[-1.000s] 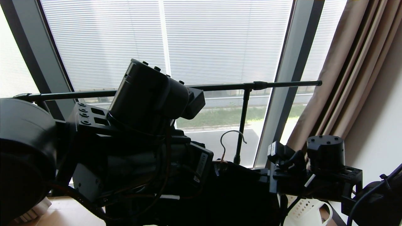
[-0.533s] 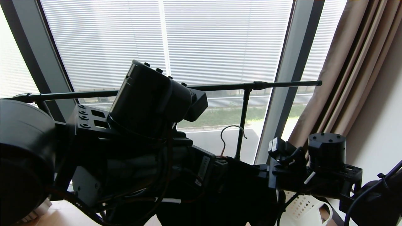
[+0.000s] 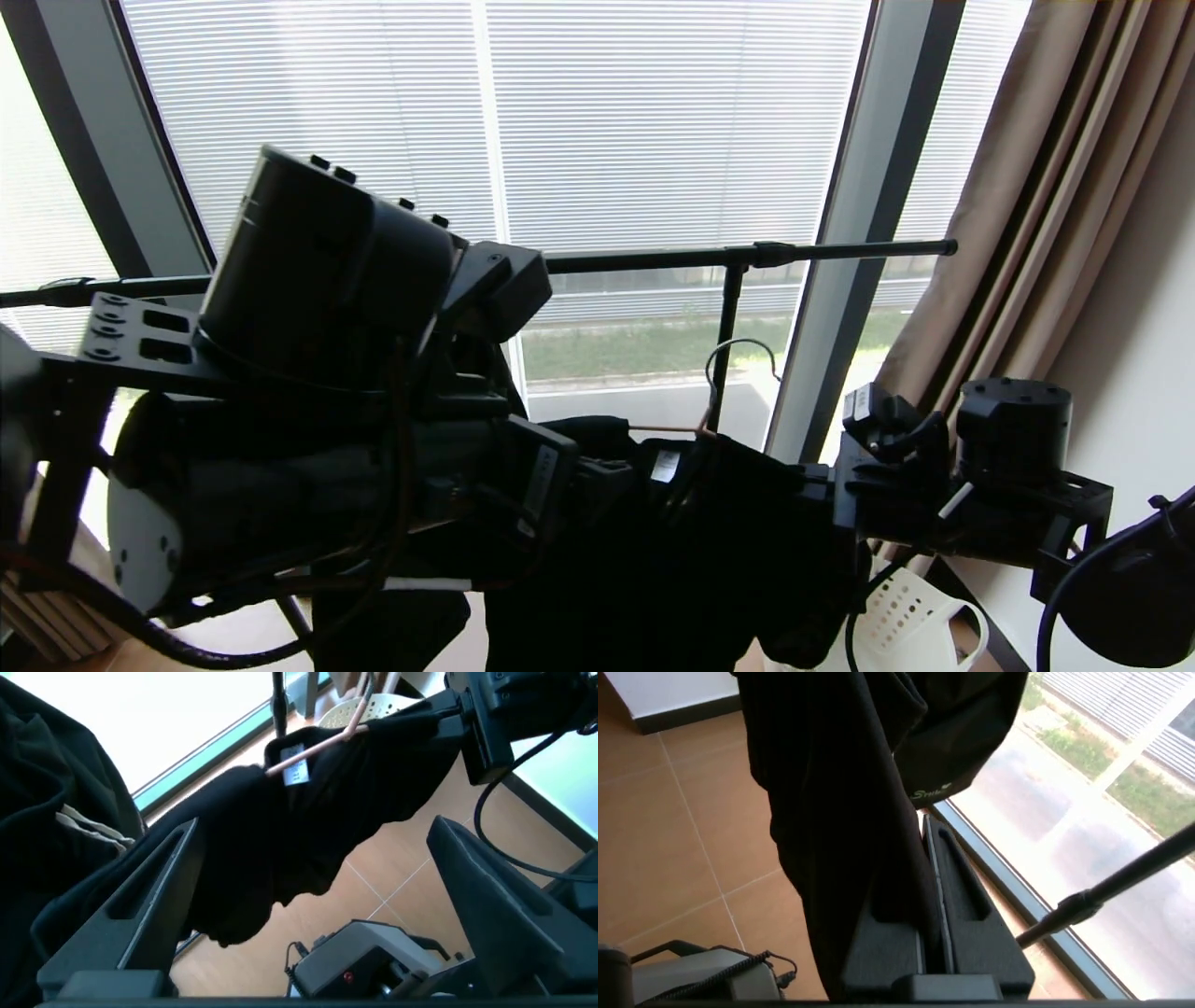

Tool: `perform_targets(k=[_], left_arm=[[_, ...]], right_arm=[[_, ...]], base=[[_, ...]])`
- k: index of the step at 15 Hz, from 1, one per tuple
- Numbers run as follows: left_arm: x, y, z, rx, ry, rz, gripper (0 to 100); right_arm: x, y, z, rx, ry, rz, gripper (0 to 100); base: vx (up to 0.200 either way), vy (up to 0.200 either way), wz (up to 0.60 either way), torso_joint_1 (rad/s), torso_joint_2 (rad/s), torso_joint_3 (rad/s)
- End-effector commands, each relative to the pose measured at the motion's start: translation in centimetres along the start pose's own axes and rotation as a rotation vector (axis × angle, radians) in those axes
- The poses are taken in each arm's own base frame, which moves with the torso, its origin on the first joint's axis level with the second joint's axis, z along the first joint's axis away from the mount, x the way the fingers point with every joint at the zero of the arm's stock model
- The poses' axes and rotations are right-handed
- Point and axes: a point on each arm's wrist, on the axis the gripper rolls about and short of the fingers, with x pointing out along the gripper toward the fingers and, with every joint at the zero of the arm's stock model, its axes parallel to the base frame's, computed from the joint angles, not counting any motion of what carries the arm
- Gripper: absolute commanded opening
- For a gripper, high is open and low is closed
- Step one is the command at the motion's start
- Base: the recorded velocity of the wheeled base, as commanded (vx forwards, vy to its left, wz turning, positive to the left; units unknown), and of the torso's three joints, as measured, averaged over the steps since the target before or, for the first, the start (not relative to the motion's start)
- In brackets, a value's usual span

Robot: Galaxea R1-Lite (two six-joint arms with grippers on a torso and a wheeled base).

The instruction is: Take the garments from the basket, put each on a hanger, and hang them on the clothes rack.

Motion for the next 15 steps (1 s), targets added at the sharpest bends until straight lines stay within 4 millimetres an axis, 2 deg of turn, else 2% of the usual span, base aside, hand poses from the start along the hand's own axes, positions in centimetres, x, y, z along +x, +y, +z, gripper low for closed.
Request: perform_targets(k=[1, 4, 5, 7, 8, 9, 15], left_arm=[[-1.6, 3.5, -1.6, -0.022, 0.012, 0.036, 100], [-3.5, 7.1, -3.6, -0.021, 0.005, -0.063, 100], [-3.5, 8.1, -4.0, -0.015, -0.014, -0.074, 100], [-2.9, 10.0, -4.9, -0.001, -0.055, -0.082, 100], [-2.6, 10.3, -5.2, -0.003, -0.055, -0.092, 100], [-1.5, 11.3, -6.0, -0.008, -0.060, -0.124, 100], [2.0, 11.5, -7.2, -0.008, -0.021, -0.175, 100]], right_arm=[[-1.6, -1.3, 0.3, -0.001, -0.028, -0.040, 0], [-2.5, -2.1, 0.1, 0.004, -0.043, -0.030, 0], [-2.7, -2.1, 0.0, 0.002, -0.050, -0.008, 0], [-3.3, -2.2, -0.1, -0.003, -0.071, 0.049, 0], [-3.4, -2.2, 0.0, -0.005, -0.074, 0.054, 0], [-3.5, -2.3, 0.0, -0.008, -0.080, 0.061, 0], [-4.1, -1.7, 0.6, -0.025, -0.103, 0.095, 0]], base=[[0.000, 0.000, 0.00, 0.000, 0.00, 0.000], [0.000, 0.000, 0.00, 0.000, 0.00, 0.000], [0.000, 0.000, 0.00, 0.000, 0.00, 0.000], [0.000, 0.000, 0.00, 0.000, 0.00, 0.000], [0.000, 0.000, 0.00, 0.000, 0.00, 0.000], [0.000, 0.000, 0.00, 0.000, 0.00, 0.000], [0.000, 0.000, 0.00, 0.000, 0.00, 0.000]])
